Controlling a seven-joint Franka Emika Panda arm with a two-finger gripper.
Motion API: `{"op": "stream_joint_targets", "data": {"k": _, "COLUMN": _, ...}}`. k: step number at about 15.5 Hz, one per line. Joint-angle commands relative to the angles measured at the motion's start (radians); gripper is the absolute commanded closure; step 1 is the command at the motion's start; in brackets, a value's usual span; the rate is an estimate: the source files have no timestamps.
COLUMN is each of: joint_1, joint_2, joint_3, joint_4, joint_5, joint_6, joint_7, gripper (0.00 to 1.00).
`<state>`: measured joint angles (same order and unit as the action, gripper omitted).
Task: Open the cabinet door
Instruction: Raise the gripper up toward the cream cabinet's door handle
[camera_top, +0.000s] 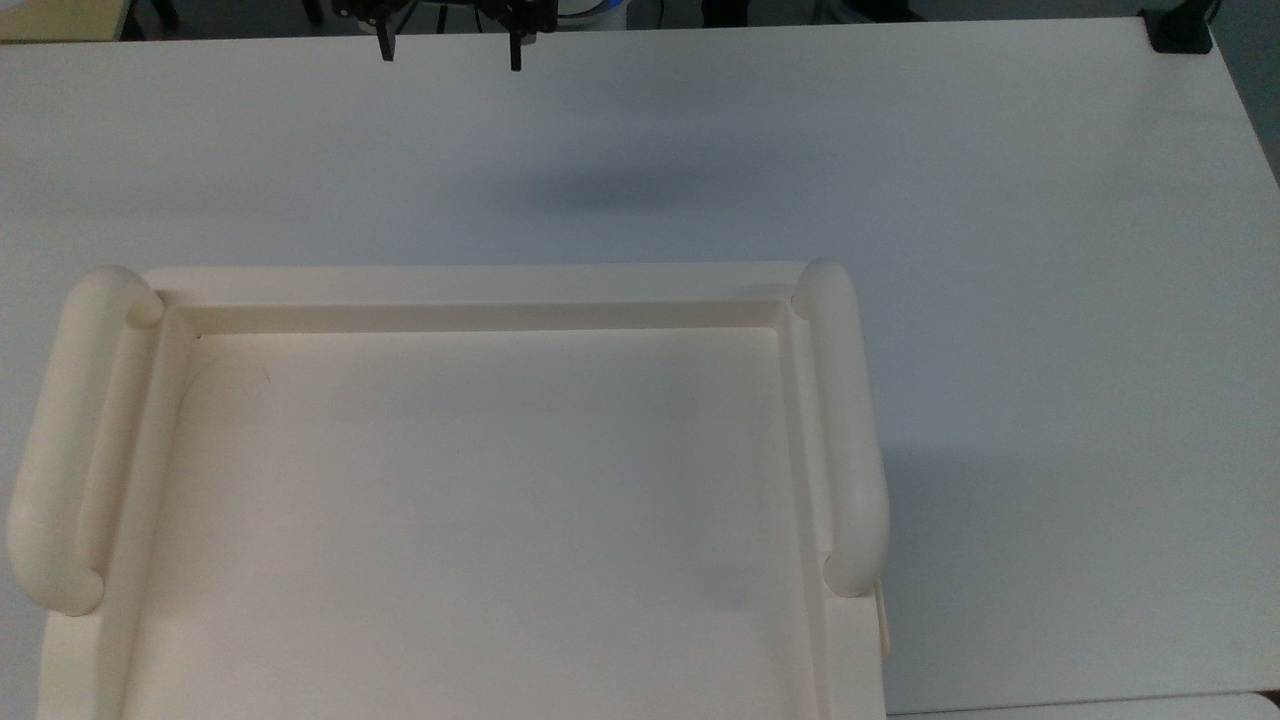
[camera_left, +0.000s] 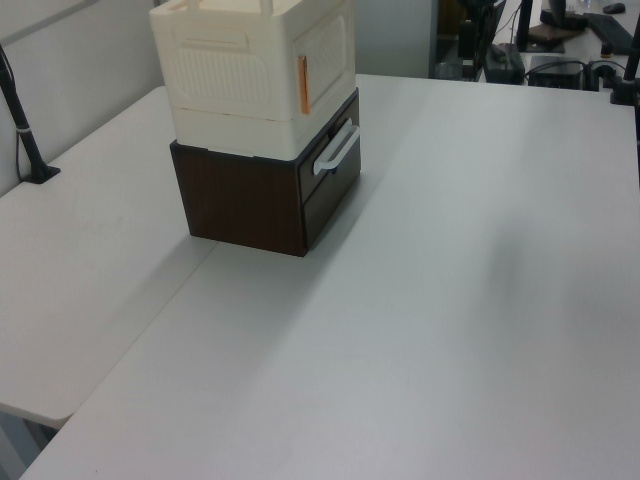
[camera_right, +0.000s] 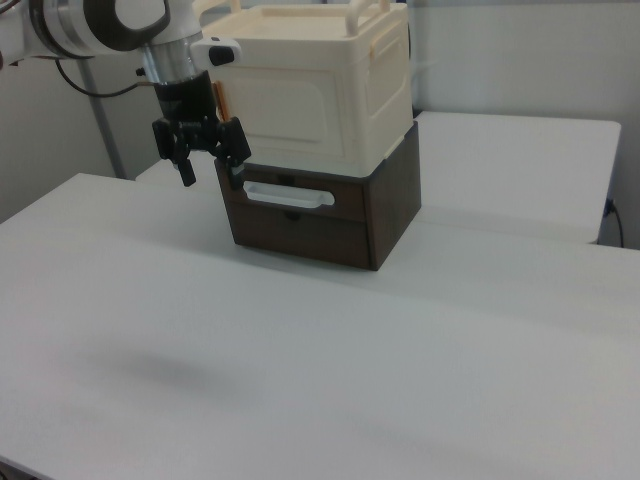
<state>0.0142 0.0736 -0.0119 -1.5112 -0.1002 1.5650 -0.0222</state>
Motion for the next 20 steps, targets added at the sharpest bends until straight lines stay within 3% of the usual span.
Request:
{"op": "stream_joint_targets", "data": {"k": 1, "joint_1": 0.004, "joint_2": -0.012, "joint_3": -0.002, "joint_4": -0.014, "joint_5": -0.009, "joint_6": 0.0, "joint_7": 0.016, "gripper": 0.0}}
{"op": "stream_joint_targets", "data": {"k": 20, "joint_1": 0.01, "joint_2": 0.012, "joint_3": -0.003, "joint_4": -0.012, "joint_5": 0.004, "joint_6": 0.03, "joint_7": 0.002, "gripper": 0.0}}
